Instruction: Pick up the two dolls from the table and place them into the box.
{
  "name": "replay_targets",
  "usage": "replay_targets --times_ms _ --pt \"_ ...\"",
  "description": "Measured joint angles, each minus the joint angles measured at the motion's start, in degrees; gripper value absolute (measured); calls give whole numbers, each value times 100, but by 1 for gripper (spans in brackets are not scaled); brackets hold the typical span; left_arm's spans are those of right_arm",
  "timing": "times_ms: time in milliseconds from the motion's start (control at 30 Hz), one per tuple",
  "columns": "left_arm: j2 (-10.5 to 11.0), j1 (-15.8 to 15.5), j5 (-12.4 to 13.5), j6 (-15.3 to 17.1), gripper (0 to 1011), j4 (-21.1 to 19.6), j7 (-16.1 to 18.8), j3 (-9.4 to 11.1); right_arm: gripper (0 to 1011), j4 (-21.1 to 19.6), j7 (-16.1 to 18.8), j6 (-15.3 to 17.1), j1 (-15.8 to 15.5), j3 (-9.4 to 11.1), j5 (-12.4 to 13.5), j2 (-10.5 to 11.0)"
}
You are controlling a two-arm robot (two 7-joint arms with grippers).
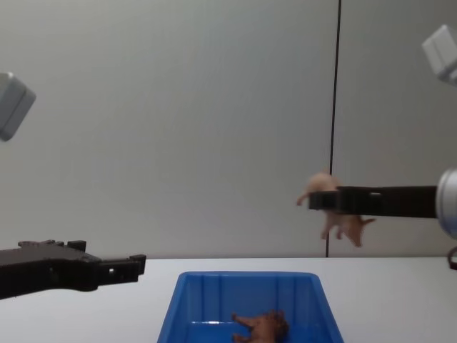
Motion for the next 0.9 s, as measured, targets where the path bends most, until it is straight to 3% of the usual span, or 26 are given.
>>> replay_targets --times_ms 400,900 --pt "0 0 0 0 1001 0 0 0 349 405 848 598 447 -222 -5 -214" --pt "0 0 0 0 1001 0 0 0 349 1204 1209 1488 1070 -528 -294 -571"
